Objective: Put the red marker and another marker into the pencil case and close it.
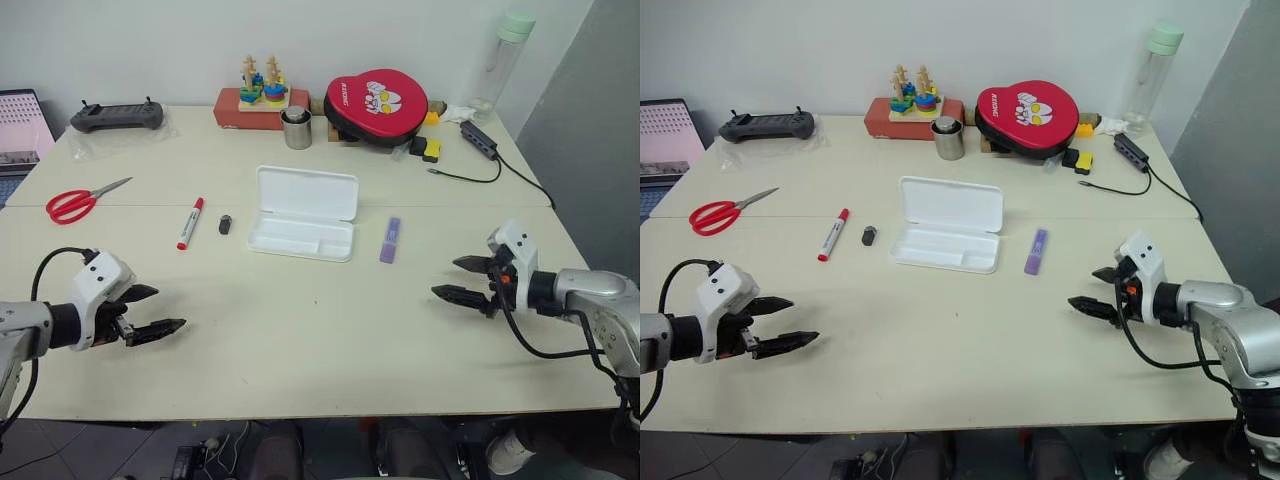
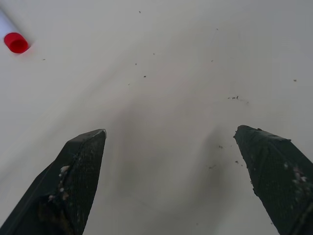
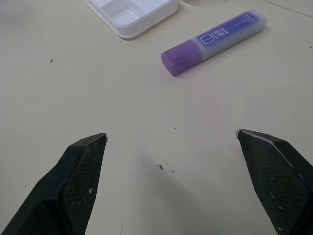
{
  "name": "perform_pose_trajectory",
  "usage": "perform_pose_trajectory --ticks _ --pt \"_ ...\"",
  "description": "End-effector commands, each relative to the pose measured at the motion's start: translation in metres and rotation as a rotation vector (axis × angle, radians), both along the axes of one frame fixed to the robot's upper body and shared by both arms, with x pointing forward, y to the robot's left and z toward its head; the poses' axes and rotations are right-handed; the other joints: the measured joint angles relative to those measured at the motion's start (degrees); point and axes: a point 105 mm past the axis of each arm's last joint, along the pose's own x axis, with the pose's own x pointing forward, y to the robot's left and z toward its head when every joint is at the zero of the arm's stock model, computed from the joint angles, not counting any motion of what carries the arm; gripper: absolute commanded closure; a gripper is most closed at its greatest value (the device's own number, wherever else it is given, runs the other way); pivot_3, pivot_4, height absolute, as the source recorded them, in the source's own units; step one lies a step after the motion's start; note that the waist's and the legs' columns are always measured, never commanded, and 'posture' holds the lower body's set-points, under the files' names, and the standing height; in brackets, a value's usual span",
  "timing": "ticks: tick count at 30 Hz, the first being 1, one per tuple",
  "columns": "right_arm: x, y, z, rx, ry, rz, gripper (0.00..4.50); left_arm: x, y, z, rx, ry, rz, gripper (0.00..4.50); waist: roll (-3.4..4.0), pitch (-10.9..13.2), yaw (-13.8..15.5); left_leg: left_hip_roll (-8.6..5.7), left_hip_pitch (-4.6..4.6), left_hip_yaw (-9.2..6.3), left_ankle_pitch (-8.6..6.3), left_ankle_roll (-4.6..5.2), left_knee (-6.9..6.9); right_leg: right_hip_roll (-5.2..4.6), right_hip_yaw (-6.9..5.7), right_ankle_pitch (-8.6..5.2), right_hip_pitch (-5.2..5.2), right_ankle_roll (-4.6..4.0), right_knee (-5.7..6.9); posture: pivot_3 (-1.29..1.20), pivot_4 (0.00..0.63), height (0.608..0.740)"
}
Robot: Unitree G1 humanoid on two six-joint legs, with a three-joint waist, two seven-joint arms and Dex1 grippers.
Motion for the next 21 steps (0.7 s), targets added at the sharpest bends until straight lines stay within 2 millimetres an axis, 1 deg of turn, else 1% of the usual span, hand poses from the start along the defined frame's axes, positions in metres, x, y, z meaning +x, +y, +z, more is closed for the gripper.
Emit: perform_pose_trajectory --ticks 1,6,11,13,18,21 --pt "0.000 0.003 0.011 -0.004 -0.045 0.019 0.05 0.002 -0.002 0.013 -0.012 -0.060 0.001 0.00 0.00 0.00 -0.01 0.00 0.00 0.00 0.00 0.00 0.00 0.00 0.00 -0.01 0.00 -0.01 0.00 0.00 0.150 0.740" --pt "-0.001 0.001 0.010 -0.011 -0.040 0.021 0.05 0.003 -0.002 0.004 -0.009 -0.052 0.007 0.00 0.00 0.00 0.00 0.00 0.01 0.00 0.00 0.00 0.01 0.00 0.00 0.01 0.00 0.02 0.00 0.00 0.150 0.740" --pt "-0.008 -0.001 0.007 -0.023 -0.021 0.041 0.05 0.005 0.000 0.003 -0.013 -0.055 0.013 0.00 0.00 0.00 0.01 0.00 0.01 0.00 0.00 0.00 0.01 0.00 -0.01 0.04 0.01 0.06 0.00 0.00 0.150 0.740" --pt "-0.009 -0.002 0.006 -0.022 -0.020 0.039 0.05 0.005 0.000 0.001 -0.012 -0.055 0.014 0.00 0.00 0.00 0.02 0.00 0.01 0.00 0.00 0.00 0.00 0.00 -0.01 0.03 0.01 0.06 0.01 0.00 0.150 0.740" --pt "-0.010 0.002 0.007 -0.013 -0.016 0.060 0.05 0.003 0.002 -0.001 -0.014 -0.052 0.016 0.00 0.00 0.00 0.00 0.00 0.01 0.01 0.00 0.00 0.02 0.00 0.01 0.04 0.01 0.07 0.01 0.00 0.150 0.740" --pt "-0.008 -0.001 0.006 -0.018 -0.020 0.054 0.05 0.006 0.003 -0.001 -0.011 -0.064 0.024 0.00 0.00 0.00 0.01 0.00 0.02 0.01 0.00 0.00 0.04 0.00 0.01 0.04 0.01 0.08 0.02 0.00 0.150 0.740"
